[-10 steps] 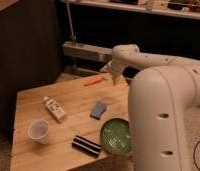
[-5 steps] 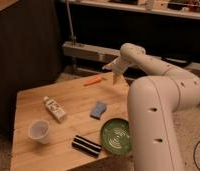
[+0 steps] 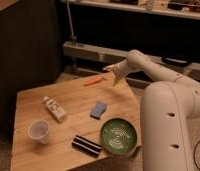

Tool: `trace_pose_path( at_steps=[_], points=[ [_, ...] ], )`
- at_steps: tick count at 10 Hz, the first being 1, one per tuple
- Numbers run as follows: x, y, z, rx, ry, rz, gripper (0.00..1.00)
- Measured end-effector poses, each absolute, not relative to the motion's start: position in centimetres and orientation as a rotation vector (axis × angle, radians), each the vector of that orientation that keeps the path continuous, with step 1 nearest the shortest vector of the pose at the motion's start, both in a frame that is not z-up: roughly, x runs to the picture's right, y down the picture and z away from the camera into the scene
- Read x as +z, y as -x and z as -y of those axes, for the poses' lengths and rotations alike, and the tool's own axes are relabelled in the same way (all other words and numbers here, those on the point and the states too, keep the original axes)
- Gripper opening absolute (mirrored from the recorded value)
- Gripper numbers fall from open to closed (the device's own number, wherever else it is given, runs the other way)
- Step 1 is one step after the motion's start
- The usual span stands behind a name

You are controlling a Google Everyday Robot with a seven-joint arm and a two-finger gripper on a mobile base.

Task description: Drag the pepper across the table

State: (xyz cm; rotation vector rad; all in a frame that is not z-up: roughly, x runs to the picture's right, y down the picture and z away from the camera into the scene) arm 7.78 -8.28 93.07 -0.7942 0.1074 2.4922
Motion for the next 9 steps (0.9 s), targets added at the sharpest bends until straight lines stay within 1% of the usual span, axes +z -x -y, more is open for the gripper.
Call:
trace_pose_path(
  at_steps=[7,9],
  points=[
    [94.9,-4.3,7.8,2.455,0.745,-0.083,0.73],
    [95.5,-3.9,7.9,2.451,0.708,-0.082,0.73]
  ],
)
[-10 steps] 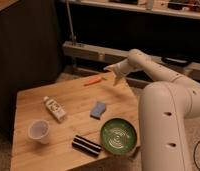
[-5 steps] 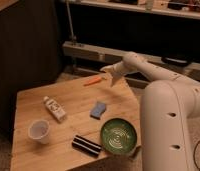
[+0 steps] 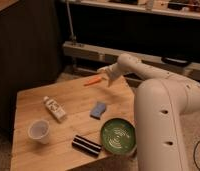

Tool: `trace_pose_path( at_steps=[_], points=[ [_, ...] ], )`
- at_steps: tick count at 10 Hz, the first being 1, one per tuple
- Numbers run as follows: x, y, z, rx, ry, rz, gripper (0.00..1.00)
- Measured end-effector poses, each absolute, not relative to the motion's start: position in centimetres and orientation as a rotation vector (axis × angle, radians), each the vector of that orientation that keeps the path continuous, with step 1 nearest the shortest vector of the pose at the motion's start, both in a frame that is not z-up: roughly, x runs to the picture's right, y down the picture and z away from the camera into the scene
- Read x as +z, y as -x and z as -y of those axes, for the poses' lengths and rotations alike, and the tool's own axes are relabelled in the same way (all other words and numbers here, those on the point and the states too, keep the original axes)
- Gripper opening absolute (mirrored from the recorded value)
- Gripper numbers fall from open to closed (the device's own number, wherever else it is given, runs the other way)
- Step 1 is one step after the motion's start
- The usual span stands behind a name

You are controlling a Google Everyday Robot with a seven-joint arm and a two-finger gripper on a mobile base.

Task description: Drag the pepper across the table

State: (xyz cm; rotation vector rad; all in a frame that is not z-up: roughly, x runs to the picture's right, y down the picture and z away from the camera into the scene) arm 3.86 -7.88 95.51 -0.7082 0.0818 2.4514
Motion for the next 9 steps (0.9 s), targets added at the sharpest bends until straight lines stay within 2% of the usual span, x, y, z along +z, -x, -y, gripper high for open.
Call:
trace_pose_path(
  at_steps=[9],
  points=[
    [98.6,-2.2,8.6,2.451,0.668,-0.136,0.73]
  ],
)
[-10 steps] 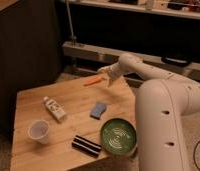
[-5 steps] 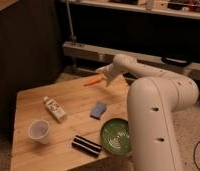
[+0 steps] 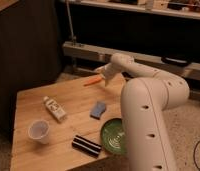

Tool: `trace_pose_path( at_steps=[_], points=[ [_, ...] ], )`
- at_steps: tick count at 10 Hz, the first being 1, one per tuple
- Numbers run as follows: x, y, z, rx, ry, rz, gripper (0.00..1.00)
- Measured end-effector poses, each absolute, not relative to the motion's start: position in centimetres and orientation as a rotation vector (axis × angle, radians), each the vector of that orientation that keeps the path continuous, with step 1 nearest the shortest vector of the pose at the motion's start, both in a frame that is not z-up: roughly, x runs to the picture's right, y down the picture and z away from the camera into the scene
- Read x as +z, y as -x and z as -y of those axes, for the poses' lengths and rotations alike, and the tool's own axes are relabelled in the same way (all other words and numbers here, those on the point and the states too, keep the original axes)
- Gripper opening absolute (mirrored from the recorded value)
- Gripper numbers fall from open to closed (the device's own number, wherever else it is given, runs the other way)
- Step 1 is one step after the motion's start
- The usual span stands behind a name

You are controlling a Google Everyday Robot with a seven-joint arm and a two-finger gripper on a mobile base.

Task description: Drag the pepper across the table

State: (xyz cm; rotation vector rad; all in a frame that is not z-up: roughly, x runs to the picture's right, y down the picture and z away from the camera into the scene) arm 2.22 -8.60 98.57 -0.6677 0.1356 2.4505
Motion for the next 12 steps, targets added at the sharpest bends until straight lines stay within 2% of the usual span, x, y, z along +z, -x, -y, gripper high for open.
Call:
trace_pose_path(
  at_steps=[12],
  points=[
    [102.2,-1.2,8.5,2.423,0.59,-0.23,0.73]
  ],
)
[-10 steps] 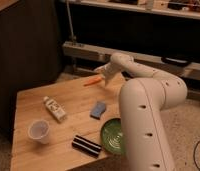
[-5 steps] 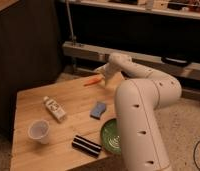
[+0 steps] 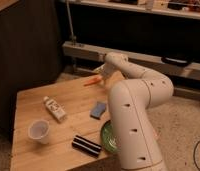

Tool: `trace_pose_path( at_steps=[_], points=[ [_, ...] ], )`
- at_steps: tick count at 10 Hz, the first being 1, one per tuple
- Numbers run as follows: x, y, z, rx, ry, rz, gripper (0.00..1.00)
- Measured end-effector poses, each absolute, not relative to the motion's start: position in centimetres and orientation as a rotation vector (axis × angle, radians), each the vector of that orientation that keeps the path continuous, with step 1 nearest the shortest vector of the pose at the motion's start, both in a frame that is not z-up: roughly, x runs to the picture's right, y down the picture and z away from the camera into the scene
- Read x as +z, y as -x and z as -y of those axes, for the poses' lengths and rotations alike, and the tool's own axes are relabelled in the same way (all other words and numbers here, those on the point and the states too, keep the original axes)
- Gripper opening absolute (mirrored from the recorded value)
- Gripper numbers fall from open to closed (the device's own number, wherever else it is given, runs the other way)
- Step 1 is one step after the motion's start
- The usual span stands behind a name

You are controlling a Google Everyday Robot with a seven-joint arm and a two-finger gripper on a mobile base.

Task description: Drag the pepper across the table

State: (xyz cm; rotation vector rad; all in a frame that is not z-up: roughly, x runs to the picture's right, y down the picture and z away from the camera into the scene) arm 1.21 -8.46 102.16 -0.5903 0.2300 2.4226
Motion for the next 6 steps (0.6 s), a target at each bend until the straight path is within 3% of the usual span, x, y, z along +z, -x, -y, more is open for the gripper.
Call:
trace_pose_path(
  at_steps=[6],
  points=[
    [103.29,-0.59,8.4,2.381,0.567,-0.276,0.73]
  ],
)
